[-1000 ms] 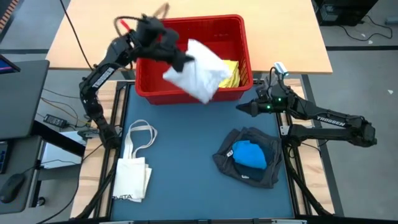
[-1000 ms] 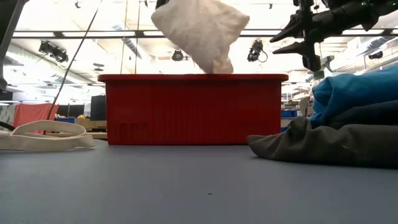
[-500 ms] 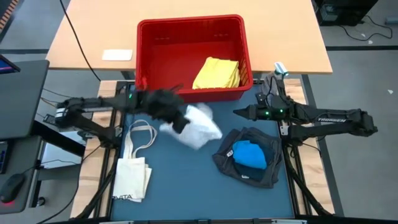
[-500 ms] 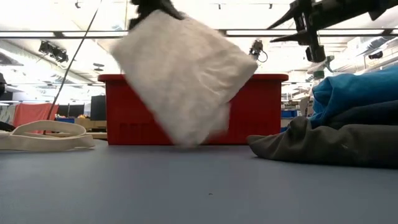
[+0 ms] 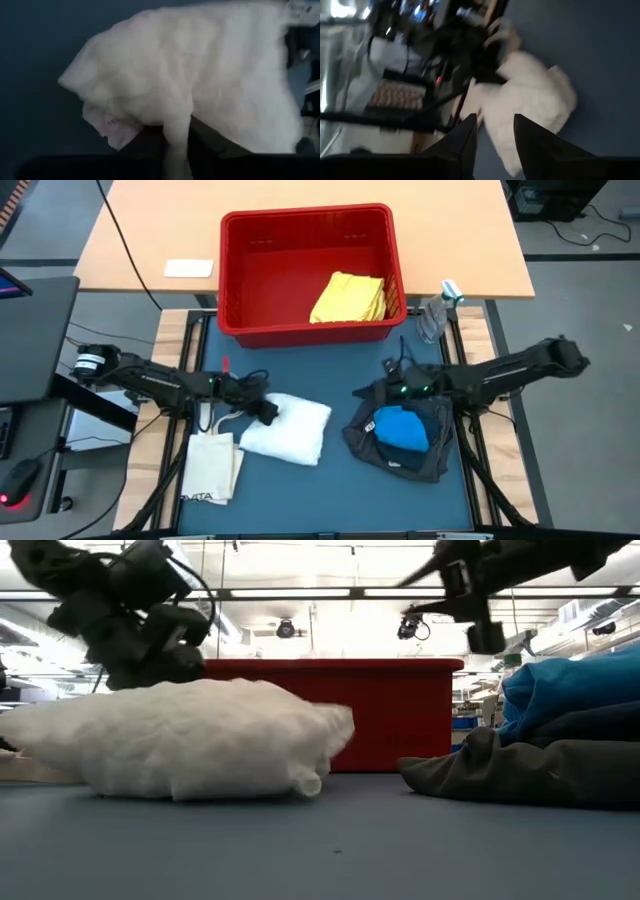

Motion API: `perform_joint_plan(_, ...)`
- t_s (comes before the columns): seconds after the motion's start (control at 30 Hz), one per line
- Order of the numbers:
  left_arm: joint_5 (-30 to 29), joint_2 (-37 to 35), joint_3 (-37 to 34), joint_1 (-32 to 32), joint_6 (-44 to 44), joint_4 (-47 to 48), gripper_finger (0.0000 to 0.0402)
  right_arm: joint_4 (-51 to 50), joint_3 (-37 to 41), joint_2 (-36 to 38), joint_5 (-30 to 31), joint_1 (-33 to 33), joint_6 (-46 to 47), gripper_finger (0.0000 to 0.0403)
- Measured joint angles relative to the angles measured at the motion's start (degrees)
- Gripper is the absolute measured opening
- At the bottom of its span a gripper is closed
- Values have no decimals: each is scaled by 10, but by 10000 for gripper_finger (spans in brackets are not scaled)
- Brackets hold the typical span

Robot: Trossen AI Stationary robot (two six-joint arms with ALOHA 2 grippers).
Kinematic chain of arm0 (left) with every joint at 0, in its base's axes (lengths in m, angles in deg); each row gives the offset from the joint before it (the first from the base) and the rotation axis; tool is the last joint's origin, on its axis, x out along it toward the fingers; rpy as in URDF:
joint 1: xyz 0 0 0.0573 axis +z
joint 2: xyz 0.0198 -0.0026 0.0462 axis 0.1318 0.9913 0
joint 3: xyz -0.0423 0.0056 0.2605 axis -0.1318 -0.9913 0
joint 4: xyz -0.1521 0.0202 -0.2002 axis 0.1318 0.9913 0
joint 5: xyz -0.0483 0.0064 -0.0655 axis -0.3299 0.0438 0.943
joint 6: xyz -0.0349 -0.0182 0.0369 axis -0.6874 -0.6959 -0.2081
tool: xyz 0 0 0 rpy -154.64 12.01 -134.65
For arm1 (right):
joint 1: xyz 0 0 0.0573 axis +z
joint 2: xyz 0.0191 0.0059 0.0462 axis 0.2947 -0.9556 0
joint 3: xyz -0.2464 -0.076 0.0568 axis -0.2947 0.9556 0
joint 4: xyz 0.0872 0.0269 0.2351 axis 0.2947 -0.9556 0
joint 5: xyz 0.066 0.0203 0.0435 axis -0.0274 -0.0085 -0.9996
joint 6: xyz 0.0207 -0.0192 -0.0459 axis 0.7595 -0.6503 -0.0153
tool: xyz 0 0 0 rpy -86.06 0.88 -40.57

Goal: Fold Laundry from Bin
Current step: Remove the white shirt from the bin

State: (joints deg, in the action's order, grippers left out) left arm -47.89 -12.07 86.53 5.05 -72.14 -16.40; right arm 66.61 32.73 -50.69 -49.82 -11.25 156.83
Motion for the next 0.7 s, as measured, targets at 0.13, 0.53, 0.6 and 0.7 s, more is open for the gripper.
perform_joint_plan(0.13,6,-1,-26,0,6,6,131,114,0,-102,-1,32,-25,147)
perform_joint_plan(0.53,14,-53,24,20,34,10,240,280,0,-333,-106,-38,2,292)
perform_joint_plan(0.6,14,-66,30,31,34,16,248,277,0,-360,-120,-44,20,318)
perform_joint_plan(0.7,12,-89,34,42,34,42,253,280,-9,-397,-143,-48,25,339)
